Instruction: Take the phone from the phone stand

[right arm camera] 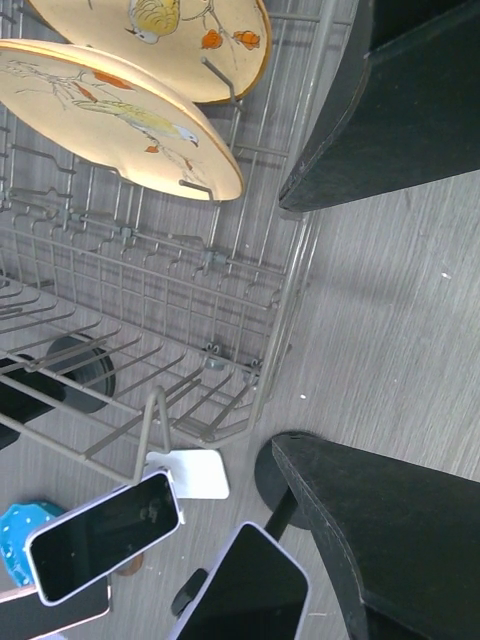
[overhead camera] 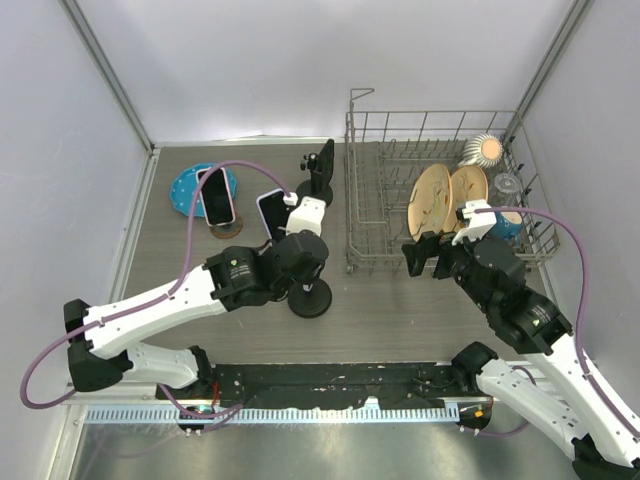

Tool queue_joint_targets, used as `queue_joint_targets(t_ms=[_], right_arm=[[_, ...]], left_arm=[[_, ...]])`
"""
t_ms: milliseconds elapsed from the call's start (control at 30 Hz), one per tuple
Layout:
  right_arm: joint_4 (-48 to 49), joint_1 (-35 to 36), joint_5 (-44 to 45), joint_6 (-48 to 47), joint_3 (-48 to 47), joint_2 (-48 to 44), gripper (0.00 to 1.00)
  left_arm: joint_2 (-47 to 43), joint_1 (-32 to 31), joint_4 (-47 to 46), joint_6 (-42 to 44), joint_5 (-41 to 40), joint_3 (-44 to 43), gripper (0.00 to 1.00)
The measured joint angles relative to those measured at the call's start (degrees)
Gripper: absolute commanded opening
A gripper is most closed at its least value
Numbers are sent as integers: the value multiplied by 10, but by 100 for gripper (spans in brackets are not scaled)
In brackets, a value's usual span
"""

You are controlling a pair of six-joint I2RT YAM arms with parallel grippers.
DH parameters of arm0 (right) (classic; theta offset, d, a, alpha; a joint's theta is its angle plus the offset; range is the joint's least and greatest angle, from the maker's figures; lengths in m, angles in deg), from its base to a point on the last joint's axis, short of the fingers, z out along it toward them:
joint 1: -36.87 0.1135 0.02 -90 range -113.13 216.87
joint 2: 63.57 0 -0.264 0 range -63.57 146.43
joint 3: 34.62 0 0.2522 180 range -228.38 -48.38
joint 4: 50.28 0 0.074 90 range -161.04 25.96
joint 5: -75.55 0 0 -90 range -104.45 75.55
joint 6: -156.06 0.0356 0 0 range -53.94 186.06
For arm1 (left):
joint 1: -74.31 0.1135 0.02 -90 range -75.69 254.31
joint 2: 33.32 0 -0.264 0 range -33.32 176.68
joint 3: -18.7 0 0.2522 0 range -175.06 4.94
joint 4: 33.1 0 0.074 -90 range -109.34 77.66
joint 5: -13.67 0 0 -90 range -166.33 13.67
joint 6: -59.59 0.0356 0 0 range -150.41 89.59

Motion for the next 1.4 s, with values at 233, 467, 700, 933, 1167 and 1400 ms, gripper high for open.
queue_joint_targets(t_ms=[233,467,700,933,1167,1400], right_arm=[[11,0,-19,4,3,-6,99],[30,0,-43,13,24,-15,99],[58,0,-68,20,38,-3,99],[74,0,-111,23,32,39,100],[75,2,-184,23,-36,149,99],[85,75,-198,22,-82,228,100]], left_arm=[[0,0,8,-28,5,-1,0],[-1,-1,-1,-32,-36,14,0],[7,-1,-6,-30,-51,17,28],[1,-1,-34,-24,-49,17,79],[-66,34,-40,0,-19,17,92],[-196,211,-56,53,33,42,95]])
